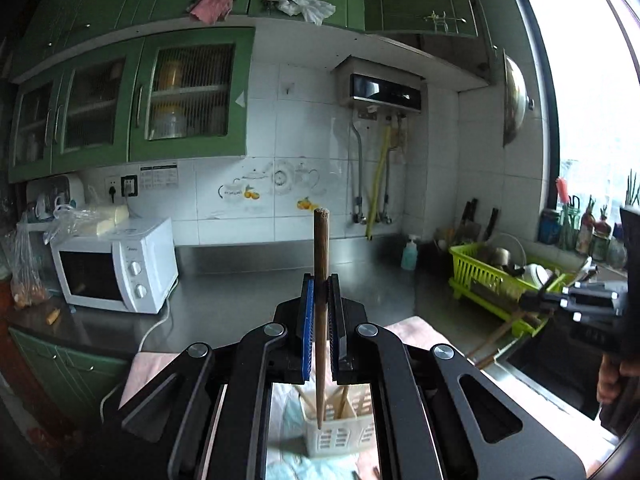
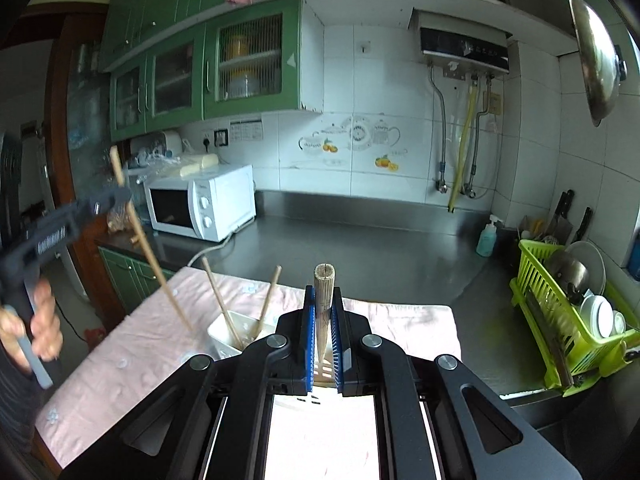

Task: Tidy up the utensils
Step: 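Drop the chopstick into the holder with the right tool while the left tool releases its own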

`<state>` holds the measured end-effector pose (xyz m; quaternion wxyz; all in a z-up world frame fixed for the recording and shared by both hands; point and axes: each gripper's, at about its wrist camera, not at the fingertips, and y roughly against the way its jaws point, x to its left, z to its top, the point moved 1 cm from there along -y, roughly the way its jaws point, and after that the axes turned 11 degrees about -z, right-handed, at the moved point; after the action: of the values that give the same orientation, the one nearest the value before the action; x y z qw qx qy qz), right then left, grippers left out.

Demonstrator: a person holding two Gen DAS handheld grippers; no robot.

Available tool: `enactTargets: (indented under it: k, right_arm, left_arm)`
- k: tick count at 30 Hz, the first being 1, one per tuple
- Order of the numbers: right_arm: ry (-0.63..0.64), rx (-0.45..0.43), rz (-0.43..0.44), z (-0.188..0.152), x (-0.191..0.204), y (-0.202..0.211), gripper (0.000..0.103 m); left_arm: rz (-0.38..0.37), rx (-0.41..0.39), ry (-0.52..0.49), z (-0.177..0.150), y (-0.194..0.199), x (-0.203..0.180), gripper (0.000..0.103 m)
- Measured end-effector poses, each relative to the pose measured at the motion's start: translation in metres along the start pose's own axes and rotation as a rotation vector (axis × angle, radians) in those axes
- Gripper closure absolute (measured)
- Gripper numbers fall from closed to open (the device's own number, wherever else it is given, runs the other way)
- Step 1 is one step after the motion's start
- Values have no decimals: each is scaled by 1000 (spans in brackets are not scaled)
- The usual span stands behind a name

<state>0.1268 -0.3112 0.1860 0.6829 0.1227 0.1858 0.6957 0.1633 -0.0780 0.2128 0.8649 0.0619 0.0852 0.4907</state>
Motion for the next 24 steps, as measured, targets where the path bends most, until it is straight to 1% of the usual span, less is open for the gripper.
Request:
enactTargets:
  k: [3, 4, 7, 10, 14, 16, 17, 18, 20, 22, 23, 24]
  right_arm:
    - [4, 22, -2, -4, 0, -16, 96]
    - [8, 33, -1, -7, 1, -22, 96]
    - [14, 61, 2, -13, 4, -36, 96]
    - [10, 85, 7, -20, 5, -50, 96]
    - [-2, 96, 16, -25, 7, -57, 96]
    - [-2, 80, 9, -26, 8, -54, 93]
    - [1, 72, 6, -27, 8, -51, 88]
    - [5, 58, -5, -27, 9, -47, 85]
    - [9, 29, -27, -29, 11, -36, 85]
    - [2, 5, -27, -34, 13, -21, 84]
    - [-2, -2, -25, -38, 14, -15, 82]
    - [-6, -3, -21, -44, 16, -8, 78]
  left_arm:
    - [6, -20, 11, 6, -17, 2, 98]
    - [3, -15, 16, 6, -24, 4, 98]
    - [9, 21, 19, 2, -44, 8, 98]
    - [10, 77, 43, -9, -63, 16, 98]
    - [16, 131, 80, -25, -77, 29, 97]
    - [12, 141, 90, -30, -78, 33, 97]
    - [13, 142, 87, -31, -77, 33, 95]
    - [14, 147, 86, -34, -78, 34, 94]
    - [12, 152, 84, -35, -75, 33, 93]
    - [9, 143, 87, -36, -69, 31, 84]
    - [3, 135, 87, -36, -63, 30, 82]
    - [-1, 128, 87, -36, -57, 29, 78]
